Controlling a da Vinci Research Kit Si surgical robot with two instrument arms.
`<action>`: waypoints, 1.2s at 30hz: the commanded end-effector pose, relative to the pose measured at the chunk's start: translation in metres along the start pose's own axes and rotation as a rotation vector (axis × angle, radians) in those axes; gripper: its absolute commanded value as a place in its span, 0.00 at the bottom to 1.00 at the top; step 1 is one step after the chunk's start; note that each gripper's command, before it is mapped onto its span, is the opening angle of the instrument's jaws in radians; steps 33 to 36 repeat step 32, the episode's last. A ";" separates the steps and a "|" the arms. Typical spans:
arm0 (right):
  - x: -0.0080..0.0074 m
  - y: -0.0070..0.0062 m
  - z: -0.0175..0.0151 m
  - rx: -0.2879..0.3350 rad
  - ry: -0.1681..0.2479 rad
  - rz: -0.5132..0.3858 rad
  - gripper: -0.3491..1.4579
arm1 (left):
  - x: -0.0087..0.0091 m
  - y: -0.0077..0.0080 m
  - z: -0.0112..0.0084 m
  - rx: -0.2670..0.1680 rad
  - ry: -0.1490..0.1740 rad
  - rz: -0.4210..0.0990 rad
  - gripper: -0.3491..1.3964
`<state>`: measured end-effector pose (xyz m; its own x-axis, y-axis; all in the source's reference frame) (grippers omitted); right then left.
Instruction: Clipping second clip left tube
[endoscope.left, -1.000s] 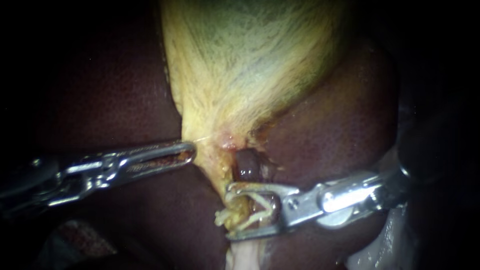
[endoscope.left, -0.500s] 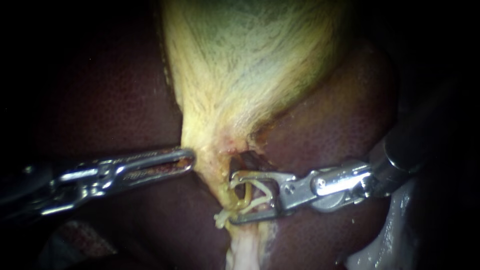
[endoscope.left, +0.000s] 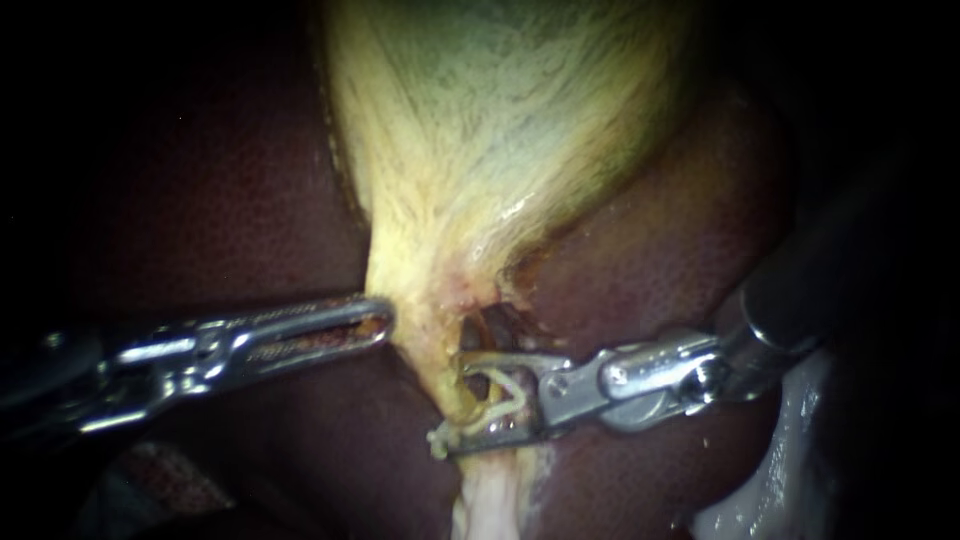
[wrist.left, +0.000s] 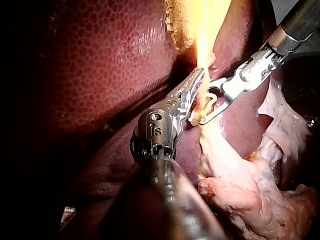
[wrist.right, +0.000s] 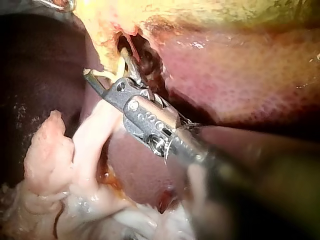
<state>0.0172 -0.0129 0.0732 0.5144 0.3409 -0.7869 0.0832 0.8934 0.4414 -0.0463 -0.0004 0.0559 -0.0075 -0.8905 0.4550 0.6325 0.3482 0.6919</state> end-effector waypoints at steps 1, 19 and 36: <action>0.0000 -0.0001 0.0003 0.000 -0.001 -0.001 0.50 | 0.0000 0.0000 0.0001 -0.002 0.000 0.000 0.00; 0.0006 0.0004 -0.0017 0.013 -0.075 0.007 0.00 | 0.0000 -0.0001 0.0005 -0.003 -0.001 -0.001 0.00; 0.0002 0.0003 -0.0016 0.012 -0.081 0.028 0.00 | 0.0000 0.0001 0.0009 -0.003 -0.001 -0.001 0.00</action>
